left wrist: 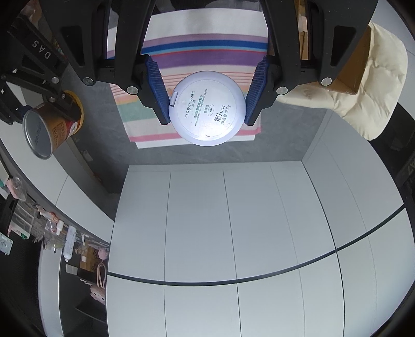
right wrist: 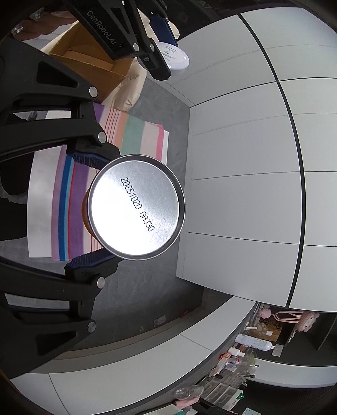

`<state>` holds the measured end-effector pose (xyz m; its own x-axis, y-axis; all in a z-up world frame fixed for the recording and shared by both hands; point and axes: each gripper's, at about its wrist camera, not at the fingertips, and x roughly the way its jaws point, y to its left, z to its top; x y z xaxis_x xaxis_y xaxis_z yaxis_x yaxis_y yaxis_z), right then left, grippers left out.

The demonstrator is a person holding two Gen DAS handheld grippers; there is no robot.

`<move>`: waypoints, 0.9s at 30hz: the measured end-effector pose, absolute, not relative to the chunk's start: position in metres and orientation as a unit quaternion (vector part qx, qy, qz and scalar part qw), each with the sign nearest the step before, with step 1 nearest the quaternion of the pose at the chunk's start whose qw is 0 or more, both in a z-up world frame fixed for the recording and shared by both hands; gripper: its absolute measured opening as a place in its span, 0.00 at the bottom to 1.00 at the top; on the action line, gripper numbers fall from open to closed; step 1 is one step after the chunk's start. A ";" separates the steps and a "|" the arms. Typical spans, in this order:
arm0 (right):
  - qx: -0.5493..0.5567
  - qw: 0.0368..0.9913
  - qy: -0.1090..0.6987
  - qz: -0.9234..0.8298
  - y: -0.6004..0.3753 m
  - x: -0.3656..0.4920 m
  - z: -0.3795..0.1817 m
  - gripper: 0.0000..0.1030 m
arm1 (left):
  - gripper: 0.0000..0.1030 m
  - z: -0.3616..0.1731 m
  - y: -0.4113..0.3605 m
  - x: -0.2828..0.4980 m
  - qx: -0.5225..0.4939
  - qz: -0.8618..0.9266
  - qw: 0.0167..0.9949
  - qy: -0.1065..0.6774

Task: Organize objects
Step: 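Lift the held tin can and compact and carry them toward the cardboard box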

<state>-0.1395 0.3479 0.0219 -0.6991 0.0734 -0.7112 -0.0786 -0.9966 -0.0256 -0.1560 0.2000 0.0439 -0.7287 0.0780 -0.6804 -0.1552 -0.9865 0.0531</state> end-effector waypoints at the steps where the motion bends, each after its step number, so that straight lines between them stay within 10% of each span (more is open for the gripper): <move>1: -0.386 0.043 0.004 0.922 0.348 -0.138 0.022 0.55 | 0.57 0.042 0.199 -0.154 -0.365 0.927 0.063 0.053; 27: -0.375 0.056 0.048 0.924 0.344 0.000 -0.010 0.55 | 0.57 0.023 0.163 -0.017 -0.340 0.936 0.065 0.060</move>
